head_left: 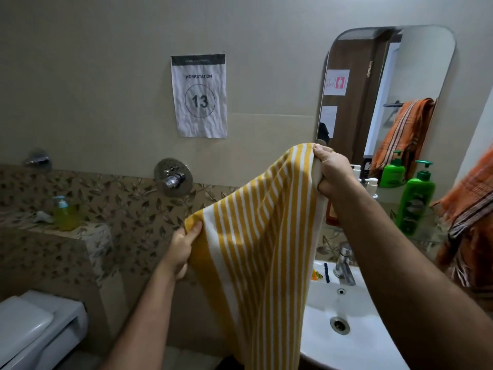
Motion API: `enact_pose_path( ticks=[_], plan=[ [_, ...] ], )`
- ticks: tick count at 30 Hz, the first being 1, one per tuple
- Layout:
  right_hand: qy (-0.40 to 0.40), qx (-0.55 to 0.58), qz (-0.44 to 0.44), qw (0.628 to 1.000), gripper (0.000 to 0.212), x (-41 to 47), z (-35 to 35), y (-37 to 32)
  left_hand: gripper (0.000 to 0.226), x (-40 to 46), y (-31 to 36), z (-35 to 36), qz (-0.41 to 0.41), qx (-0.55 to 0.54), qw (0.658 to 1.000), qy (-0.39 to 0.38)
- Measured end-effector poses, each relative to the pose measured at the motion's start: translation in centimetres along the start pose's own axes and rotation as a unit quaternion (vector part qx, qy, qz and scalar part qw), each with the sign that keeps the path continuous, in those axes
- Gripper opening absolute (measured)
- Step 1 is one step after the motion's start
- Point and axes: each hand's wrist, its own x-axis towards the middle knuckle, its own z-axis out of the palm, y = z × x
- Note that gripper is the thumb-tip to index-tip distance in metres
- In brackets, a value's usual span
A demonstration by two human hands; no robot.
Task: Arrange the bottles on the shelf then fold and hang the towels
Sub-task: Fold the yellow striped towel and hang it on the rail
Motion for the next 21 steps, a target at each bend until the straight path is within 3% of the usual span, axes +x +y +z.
enact_pose_path(
  ticks=[6, 8, 10, 12, 14, 17, 21],
  plan=[
    [-0.098, -0.091, 0.060, 0.989, 0.026, 2.6, -1.0, -3.8, 0.038, 1.1, 6.0, 2.3, 0.071, 0.005, 0.997, -0.040],
    [-0.128, -0.078, 0.063, 0.987, 0.032, 4.4, -1.4, -5.9, 0.036, 1.9, 8.4, 3.2, 0.094, -0.009, 0.995, -0.023],
    [-0.191, -0.055, 0.067, 0.978, 0.053, 5.5, -2.8, -6.1, 0.035, 2.6, 10.5, 3.8, 0.099, -0.029, 0.995, 0.016],
    [-0.255, -0.099, 0.124, 0.954, 0.082, 5.7, -6.2, -2.2, 0.033, 3.0, 11.5, 4.4, 0.091, -0.035, 0.994, 0.048],
    [-0.280, -0.171, 0.202, 0.923, 0.095, 4.6, -9.2, 5.0, 0.029, 3.0, 11.0, 4.5, 0.069, -0.027, 0.995, 0.068],
    [-0.268, -0.160, 0.264, 0.913, 0.070, 2.2, -10.4, 13.7, 0.030, 2.1, 8.9, 3.3, 0.028, -0.006, 0.996, 0.082],
    [-0.259, -0.116, 0.239, 0.929, 0.053, 1.5, -8.9, 14.3, 0.033, 1.0, 7.7, 0.6, -0.004, 0.013, 0.996, 0.093]
  ],
)
